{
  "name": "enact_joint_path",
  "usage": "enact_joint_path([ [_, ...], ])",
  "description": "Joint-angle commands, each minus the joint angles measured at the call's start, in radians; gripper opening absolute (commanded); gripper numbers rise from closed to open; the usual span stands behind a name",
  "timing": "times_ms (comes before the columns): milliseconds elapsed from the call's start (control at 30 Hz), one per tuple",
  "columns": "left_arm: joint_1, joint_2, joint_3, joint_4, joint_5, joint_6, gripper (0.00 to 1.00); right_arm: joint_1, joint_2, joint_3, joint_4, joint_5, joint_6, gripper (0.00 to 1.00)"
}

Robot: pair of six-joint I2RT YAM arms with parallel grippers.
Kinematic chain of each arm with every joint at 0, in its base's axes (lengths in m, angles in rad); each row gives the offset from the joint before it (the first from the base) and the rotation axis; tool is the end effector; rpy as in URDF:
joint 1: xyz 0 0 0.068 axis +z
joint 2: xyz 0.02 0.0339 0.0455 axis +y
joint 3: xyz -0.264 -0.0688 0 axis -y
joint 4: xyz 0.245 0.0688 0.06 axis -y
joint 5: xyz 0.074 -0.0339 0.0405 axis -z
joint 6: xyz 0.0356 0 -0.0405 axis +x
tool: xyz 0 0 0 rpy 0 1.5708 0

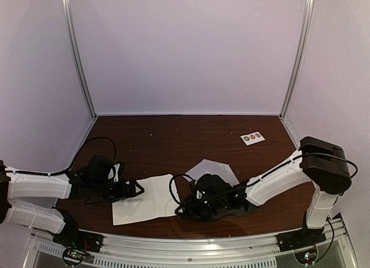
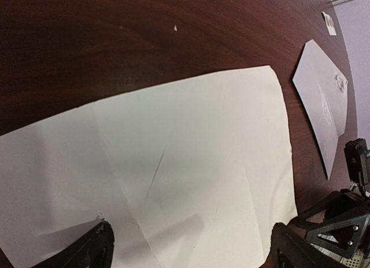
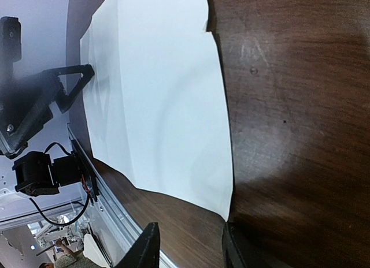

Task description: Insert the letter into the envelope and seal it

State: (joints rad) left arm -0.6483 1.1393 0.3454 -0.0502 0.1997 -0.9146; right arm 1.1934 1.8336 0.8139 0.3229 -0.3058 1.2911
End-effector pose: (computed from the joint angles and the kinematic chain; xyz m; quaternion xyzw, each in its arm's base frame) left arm 0.1524 -0.1243 0.1393 -0.0884 0.9265 -0.3152 0.1854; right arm 0.1193 0.3300 0.1218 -0.0207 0.8975 0.4404 0.0044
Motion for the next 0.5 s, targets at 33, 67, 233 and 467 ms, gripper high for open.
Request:
enact_joint_path([
  [33,0.006,0.016,-0.02,0.043,0.035,0.021,0.96,0.014,0.027,0.031,0.022,0.036,0.046,0.36],
  [67,0.006,0.018,-0.022,0.064,0.037,0.023,0.96,0.015,0.028,0.031,0.022,0.041,0.049,0.36],
  [233,0.006,0.013,-0.035,0.078,0.04,0.022,0.96,0.015,0.046,0.036,0.018,0.065,0.062,0.34],
  [467,0.006,-0.011,-0.05,0.072,0.036,0.014,0.96,0.016,0.033,0.033,-0.049,0.11,0.088,0.31],
])
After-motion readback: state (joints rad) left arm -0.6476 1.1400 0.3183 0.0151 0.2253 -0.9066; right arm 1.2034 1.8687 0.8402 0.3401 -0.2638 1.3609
